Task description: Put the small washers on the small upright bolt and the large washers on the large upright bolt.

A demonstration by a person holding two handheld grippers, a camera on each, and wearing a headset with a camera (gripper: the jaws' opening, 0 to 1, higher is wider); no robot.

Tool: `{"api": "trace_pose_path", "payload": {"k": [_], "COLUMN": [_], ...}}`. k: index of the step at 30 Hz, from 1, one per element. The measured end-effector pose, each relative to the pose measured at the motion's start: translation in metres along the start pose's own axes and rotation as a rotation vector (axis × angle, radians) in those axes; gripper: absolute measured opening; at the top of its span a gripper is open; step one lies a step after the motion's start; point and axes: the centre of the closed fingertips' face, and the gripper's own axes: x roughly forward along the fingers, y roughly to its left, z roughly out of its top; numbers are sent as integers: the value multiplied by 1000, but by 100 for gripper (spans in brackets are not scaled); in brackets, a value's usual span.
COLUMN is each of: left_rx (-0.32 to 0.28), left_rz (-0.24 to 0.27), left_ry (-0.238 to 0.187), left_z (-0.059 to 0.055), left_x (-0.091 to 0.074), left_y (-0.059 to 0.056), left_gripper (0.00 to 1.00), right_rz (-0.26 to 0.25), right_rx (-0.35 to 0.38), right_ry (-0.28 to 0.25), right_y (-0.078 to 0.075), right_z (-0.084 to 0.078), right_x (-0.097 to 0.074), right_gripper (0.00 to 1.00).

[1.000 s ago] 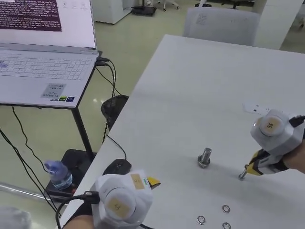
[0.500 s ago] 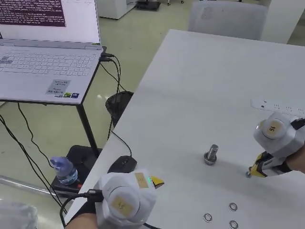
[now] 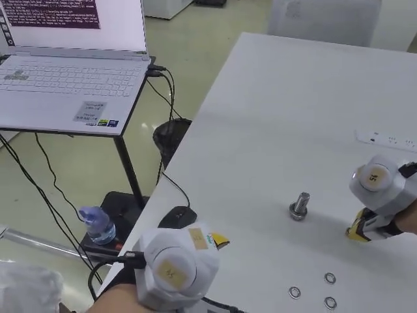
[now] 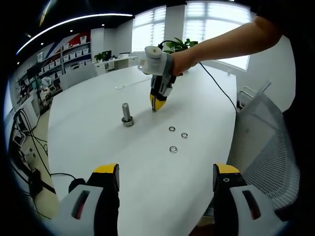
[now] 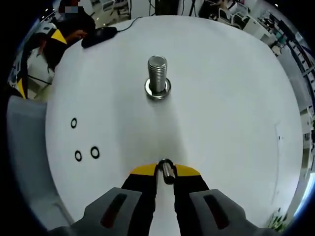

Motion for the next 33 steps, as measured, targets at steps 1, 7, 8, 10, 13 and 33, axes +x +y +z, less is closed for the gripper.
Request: {"api": "trace_pose_path", "payload": {"k": [1,7,8,10,13,33], "left_rx": [-3,2,1,2,4,6], "left_rz": [0,3,2,1,-3,10], "left_ry": [0,-5,-4,1,2,-1], "left_z": [0,2,2,0,0,1], "left_x": [0,-1,-2,-2,-3,-7], "left_y": [0,0,0,0,-1,-4], "left_gripper": [77,77,77,77,76,76], "right_rz": [-1,3,2,1,2,-1], "right_rx": [-1,2,5,3,4,-27], "right_ry": [1,1,-1,-1,-1,-37], "right_y": [0,2,2,2,2,-2], "right_z": [0,-2,-2,-2,-2,10], "right_x": [0,1,1,0,0,-16], "right_gripper": [13,13,13,13,13,26]}}
